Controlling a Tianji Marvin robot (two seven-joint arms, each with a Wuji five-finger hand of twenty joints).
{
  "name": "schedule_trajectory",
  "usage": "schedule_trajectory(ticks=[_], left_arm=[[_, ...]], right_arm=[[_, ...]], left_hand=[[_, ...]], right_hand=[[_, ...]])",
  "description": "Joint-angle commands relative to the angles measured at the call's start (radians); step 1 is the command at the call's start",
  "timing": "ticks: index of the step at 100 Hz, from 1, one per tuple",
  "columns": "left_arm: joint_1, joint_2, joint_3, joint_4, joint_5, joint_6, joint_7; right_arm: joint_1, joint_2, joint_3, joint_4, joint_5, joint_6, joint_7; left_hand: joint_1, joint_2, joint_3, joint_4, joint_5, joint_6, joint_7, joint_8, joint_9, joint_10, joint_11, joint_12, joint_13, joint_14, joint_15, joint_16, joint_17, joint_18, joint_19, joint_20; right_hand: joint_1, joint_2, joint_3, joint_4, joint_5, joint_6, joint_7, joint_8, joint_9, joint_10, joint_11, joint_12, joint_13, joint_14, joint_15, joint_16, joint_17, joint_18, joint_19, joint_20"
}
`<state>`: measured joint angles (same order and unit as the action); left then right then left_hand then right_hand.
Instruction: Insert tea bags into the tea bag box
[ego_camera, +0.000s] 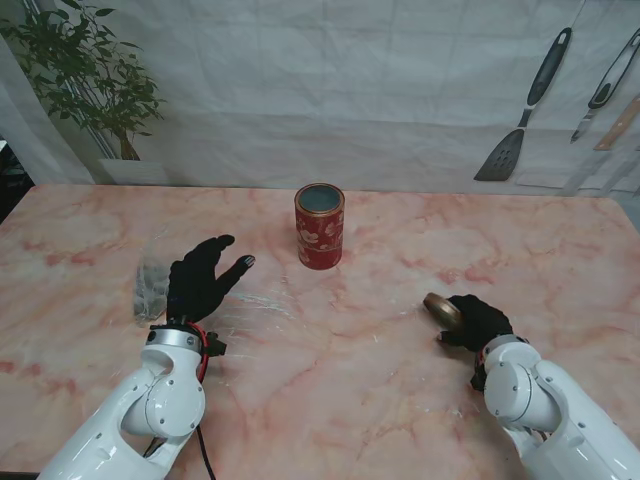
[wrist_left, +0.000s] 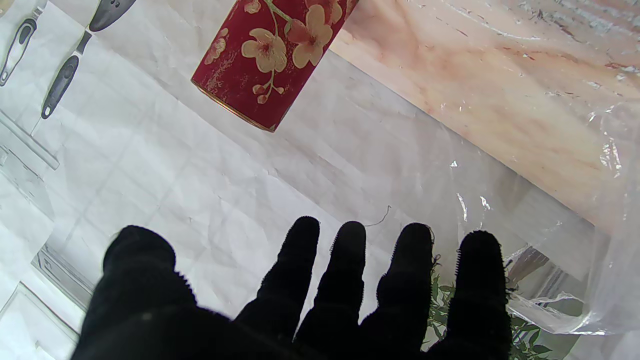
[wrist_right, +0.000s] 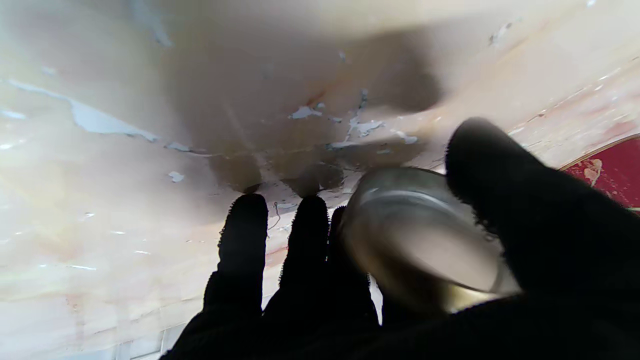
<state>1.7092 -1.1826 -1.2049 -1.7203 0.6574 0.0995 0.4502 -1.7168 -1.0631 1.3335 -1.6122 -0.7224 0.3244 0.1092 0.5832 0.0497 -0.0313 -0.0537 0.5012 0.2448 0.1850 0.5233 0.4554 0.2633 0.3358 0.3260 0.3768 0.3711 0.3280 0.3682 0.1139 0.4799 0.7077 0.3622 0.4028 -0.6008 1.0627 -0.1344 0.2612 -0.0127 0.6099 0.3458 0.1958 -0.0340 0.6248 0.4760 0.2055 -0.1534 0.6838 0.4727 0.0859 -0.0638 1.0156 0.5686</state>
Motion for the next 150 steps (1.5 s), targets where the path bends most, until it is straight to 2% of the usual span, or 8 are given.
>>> schedule_trajectory(ticks=[1,29,40,53,71,91,125,150], left_arm=[[0.003,-0.003,-0.001,-0.010,0.001,-0.002,-0.014],[0.002,0.000,0.001,-0.012,0.003,-0.004,-0.026],[0.004,0.002,-0.001,-0.017,0.007,0.001,-0.032],[0.005,0.003,-0.002,-0.019,0.009,0.003,-0.039],[0.005,0.006,-0.003,-0.021,0.013,0.001,-0.052],[0.004,0.008,-0.003,-0.023,0.012,0.004,-0.063],[0.001,0.009,0.000,-0.023,0.009,0.009,-0.075],[0.001,0.012,0.000,-0.026,0.010,0.011,-0.089]], right_arm=[[-0.018,-0.010,-0.011,0.038,-0.005,0.011,0.027],[-0.012,-0.030,-0.023,0.064,-0.004,0.027,-0.081],[-0.007,-0.036,-0.028,0.075,0.000,0.037,-0.113],[-0.002,-0.049,-0.031,0.090,0.016,0.043,-0.171],[0.016,-0.075,-0.035,0.124,0.038,0.059,-0.291],[0.034,-0.082,-0.026,0.125,0.052,0.063,-0.308],[0.062,-0.105,-0.010,0.125,0.104,0.053,-0.380],[0.103,-0.121,-0.016,0.142,0.129,0.056,-0.433]], left_hand=[[0.022,-0.001,0.004,0.036,0.010,0.001,0.001,0.008,0.003,-0.023,0.004,0.016,0.011,-0.024,0.013,0.010,0.003,-0.022,0.024,0.017],[0.021,0.000,0.004,0.036,0.007,0.000,-0.002,0.006,0.001,-0.024,0.002,0.015,0.014,-0.024,0.013,0.010,0.005,-0.023,0.024,0.018],[0.020,0.000,0.004,0.035,0.007,0.001,-0.003,0.005,0.001,-0.025,0.001,0.014,0.014,-0.024,0.013,0.010,0.004,-0.024,0.025,0.018],[0.020,-0.001,0.003,0.034,0.008,0.001,-0.003,0.005,0.002,-0.024,0.002,0.014,0.015,-0.023,0.014,0.011,0.005,-0.025,0.025,0.018],[0.019,0.000,0.003,0.034,0.008,0.000,-0.003,0.005,0.002,-0.026,0.001,0.014,0.019,-0.023,0.015,0.011,0.008,-0.027,0.027,0.019],[0.022,-0.001,0.003,0.034,0.009,0.001,-0.002,0.005,0.003,-0.022,0.002,0.014,0.022,-0.023,0.018,0.013,0.012,-0.031,0.032,0.021],[0.029,-0.007,0.004,0.034,0.014,0.002,0.000,0.006,0.007,-0.022,0.006,0.016,0.027,-0.022,0.023,0.016,0.016,-0.037,0.041,0.026],[0.033,-0.008,0.003,0.034,0.018,0.005,0.003,0.007,0.010,-0.021,0.009,0.017,0.033,-0.020,0.027,0.017,0.022,-0.041,0.047,0.028]], right_hand=[[0.020,0.077,-0.013,-0.009,0.035,0.024,0.056,0.006,-0.017,-0.017,0.044,0.003,0.070,0.088,-0.001,-0.014,0.010,-0.008,0.029,-0.024],[0.098,0.315,-0.151,0.003,0.152,-0.013,0.169,0.000,0.064,-0.039,0.168,0.031,0.151,0.084,0.013,-0.015,0.043,0.010,0.078,-0.024],[0.181,0.352,-0.240,-0.087,0.176,-0.030,0.296,-0.166,0.118,-0.045,0.197,0.049,0.188,0.084,0.023,-0.013,0.060,0.018,0.103,-0.028],[0.234,0.369,-0.291,-0.108,0.221,-0.062,0.404,-0.215,0.199,-0.059,0.226,0.068,0.246,0.084,0.040,-0.008,0.085,0.032,0.130,-0.024],[0.252,0.330,-0.269,-0.120,0.374,-0.127,0.527,-0.226,0.411,-0.062,0.279,0.118,0.404,0.096,0.107,0.020,0.147,0.072,0.191,-0.012],[0.212,0.270,-0.204,-0.131,0.438,-0.132,0.552,-0.234,0.499,-0.033,0.297,0.158,0.473,0.135,0.175,0.055,0.167,0.119,0.208,-0.019],[0.133,0.131,-0.076,-0.149,0.468,-0.150,0.623,-0.198,0.600,0.000,0.424,0.249,0.562,0.186,0.312,0.116,0.199,0.198,0.236,-0.018],[0.184,0.013,0.034,-0.154,0.441,-0.218,0.616,-0.202,0.625,-0.010,0.367,0.211,0.573,0.184,0.265,0.090,0.197,0.206,0.229,-0.026]])
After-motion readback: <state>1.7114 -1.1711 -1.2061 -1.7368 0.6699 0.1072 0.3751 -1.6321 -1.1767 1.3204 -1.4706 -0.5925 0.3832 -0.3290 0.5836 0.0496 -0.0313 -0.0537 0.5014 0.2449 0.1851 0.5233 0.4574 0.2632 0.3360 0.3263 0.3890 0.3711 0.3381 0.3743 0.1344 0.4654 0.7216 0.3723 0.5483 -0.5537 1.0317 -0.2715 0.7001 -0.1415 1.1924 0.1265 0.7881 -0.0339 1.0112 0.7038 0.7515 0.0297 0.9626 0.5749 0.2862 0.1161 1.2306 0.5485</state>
